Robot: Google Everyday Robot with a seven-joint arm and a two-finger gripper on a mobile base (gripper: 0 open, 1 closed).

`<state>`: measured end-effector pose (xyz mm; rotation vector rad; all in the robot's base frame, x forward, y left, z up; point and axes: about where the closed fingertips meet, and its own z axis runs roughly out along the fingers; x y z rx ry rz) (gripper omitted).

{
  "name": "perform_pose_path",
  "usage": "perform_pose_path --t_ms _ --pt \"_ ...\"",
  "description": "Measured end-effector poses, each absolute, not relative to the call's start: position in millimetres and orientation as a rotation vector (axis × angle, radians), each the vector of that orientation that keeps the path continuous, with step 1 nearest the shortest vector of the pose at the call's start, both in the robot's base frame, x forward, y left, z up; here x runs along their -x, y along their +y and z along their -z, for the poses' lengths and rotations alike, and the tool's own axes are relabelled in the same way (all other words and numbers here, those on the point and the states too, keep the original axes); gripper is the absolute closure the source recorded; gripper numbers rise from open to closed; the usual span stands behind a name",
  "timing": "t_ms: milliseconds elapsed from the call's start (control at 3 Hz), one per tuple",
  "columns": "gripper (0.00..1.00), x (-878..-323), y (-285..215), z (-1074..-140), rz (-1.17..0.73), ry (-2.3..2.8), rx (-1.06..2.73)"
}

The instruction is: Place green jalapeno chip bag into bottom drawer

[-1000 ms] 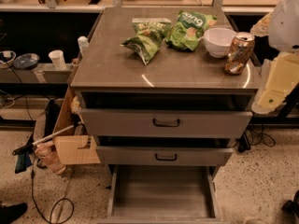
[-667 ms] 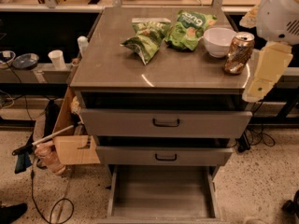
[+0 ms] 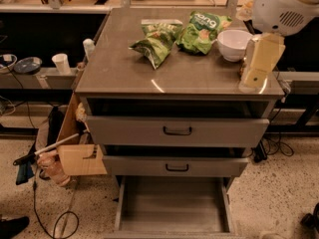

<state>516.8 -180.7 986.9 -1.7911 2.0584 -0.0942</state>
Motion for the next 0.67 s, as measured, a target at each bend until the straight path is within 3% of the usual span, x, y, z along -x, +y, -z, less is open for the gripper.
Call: perform_pose_path --t_ms 667 --pt "0.0 -571.3 -150.1 -980.5 0.047 1.969 1.852"
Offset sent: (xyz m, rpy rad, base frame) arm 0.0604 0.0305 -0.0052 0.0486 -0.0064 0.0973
